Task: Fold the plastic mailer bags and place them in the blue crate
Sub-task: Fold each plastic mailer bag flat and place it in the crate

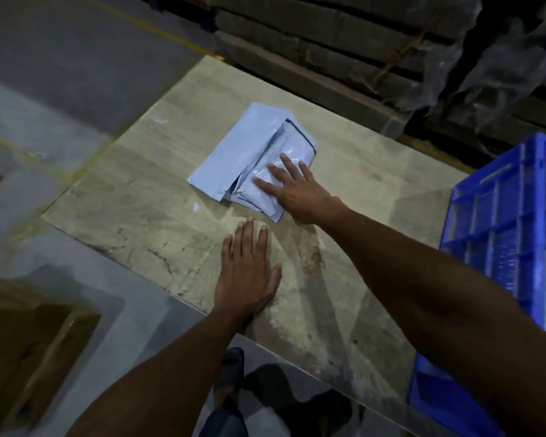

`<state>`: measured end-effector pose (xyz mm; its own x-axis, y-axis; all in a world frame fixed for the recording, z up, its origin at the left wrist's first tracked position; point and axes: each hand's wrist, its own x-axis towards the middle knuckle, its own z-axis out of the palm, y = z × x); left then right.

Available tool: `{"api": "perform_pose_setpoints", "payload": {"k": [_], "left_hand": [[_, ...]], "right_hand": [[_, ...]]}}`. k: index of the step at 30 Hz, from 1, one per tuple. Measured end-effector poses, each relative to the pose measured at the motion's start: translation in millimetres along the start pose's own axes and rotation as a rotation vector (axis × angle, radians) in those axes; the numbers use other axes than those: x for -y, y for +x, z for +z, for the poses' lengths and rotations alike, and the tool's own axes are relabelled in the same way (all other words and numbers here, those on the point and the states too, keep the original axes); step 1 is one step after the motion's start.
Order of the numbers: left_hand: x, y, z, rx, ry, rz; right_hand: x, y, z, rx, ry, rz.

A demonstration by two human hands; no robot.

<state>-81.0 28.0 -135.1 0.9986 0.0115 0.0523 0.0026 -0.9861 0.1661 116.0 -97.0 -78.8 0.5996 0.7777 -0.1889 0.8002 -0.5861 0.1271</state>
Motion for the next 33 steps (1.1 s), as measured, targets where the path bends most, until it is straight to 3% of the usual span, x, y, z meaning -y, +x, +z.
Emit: {"api": "perform_pose_setpoints", "payload": {"k": [6,10,14,17,21,25,33], "left_hand": [[-2.5,-2.2,-1.5,-0.102,-0.136,-0.022],[2.8,-2.6,0.0,-0.115,-0.211,0.054],[7.7,-8.6,-6.0,-0.165,-0.342,0.087],[3.1,-6.6,-15.0,-0.149,-0.211,0.108],[-15.1,3.0,-2.7,0.039,0.015,0.35],[-23.3,11.9,11.8,0.06,0.012,0.261],[-23.9,12.5,15.4,0.001,-0.006,0.261]], "right_hand": [[17.8,-52.9,3.9,0.126,0.094,0.123],[56.9,-107.3,15.4,-0.035,0.215,0.218],[103.2,-143.1,12.5,-0.056,0.221,0.319],[114.8,-154.1,16.9,-0.121,0.247,0.395],[104.9,-161.3,40.6,-0.064,0.218,0.431],[82.6,-159.1,49.3,-0.066,0.188,0.432],[84.3,-158.2,54.5,-0.092,0.15,0.459]]}}
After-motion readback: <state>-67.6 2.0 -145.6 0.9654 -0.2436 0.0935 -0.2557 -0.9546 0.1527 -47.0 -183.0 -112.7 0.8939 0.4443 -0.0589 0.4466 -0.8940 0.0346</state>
